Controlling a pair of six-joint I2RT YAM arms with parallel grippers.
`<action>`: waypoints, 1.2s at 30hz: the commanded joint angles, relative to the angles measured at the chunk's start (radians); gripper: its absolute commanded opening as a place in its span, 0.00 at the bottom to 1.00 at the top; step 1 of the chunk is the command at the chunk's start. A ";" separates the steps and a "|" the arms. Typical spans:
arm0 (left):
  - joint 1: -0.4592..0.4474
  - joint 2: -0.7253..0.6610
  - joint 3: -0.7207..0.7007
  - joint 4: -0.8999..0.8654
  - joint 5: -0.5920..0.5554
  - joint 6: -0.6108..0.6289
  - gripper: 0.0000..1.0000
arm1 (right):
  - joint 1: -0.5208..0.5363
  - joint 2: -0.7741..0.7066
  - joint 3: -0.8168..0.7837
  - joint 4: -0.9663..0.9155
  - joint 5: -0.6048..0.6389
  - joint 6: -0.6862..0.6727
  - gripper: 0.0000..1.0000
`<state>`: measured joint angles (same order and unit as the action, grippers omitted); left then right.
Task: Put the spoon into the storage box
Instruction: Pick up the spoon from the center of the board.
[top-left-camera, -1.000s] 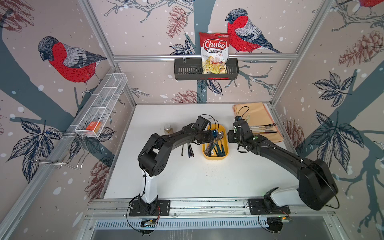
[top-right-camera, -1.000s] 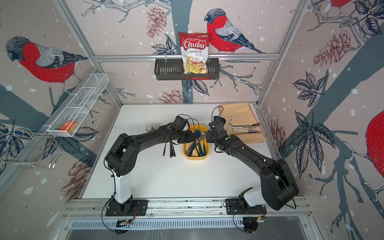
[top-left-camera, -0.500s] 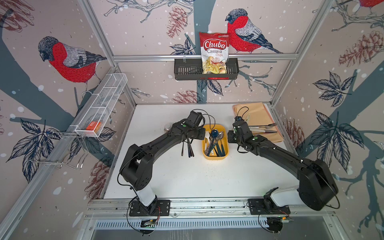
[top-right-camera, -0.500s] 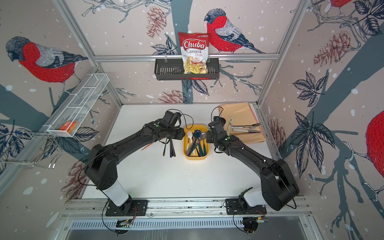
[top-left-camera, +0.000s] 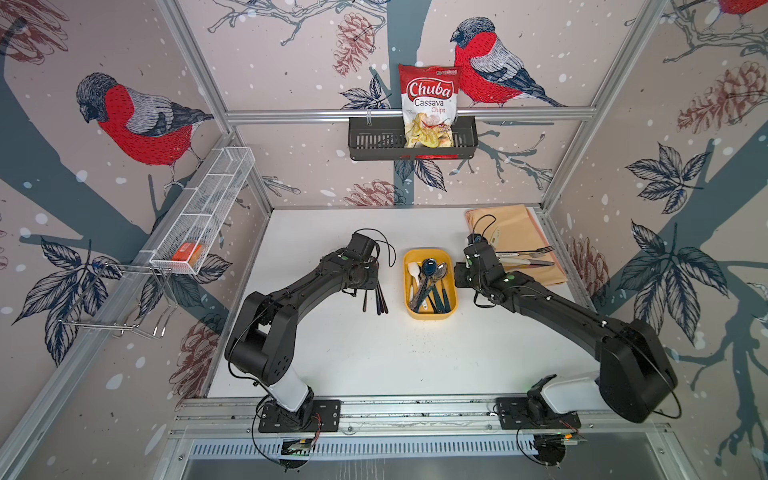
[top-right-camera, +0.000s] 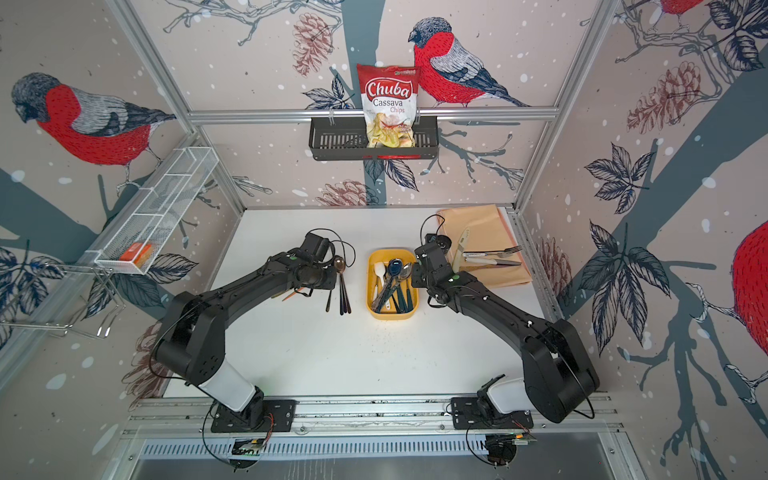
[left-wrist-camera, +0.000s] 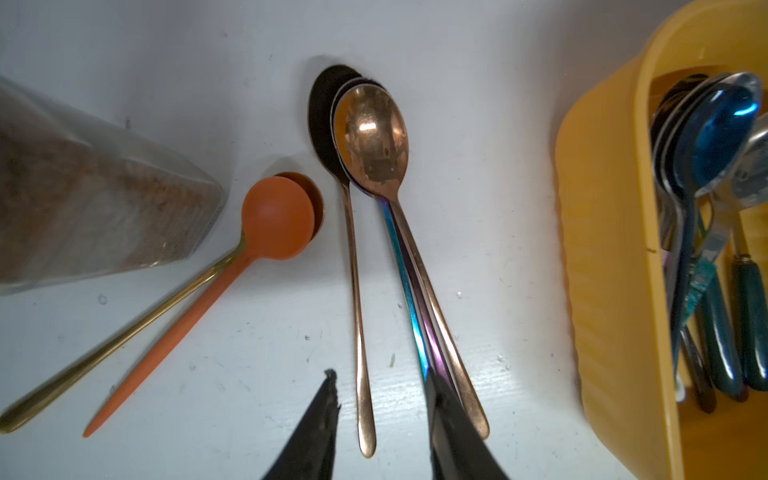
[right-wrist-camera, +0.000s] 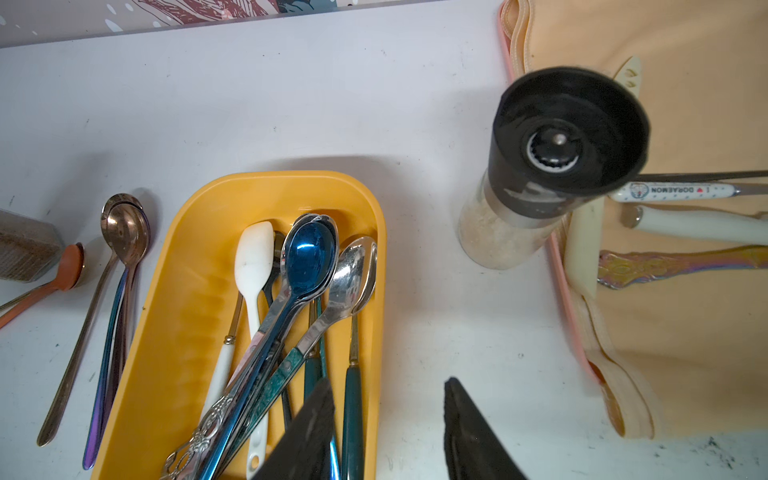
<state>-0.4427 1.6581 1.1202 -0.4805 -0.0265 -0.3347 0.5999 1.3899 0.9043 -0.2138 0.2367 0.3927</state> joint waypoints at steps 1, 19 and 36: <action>0.006 0.043 0.008 0.043 -0.028 -0.014 0.36 | 0.002 -0.021 -0.012 -0.012 0.031 0.017 0.45; 0.013 0.251 0.095 0.091 -0.082 -0.031 0.30 | -0.010 -0.089 -0.072 -0.028 0.066 0.035 0.45; 0.019 0.296 0.116 0.066 -0.100 -0.028 0.02 | -0.014 -0.089 -0.072 -0.028 0.061 0.041 0.45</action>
<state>-0.4263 1.9461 1.2366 -0.3862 -0.1307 -0.3660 0.5861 1.3067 0.8337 -0.2443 0.2844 0.4221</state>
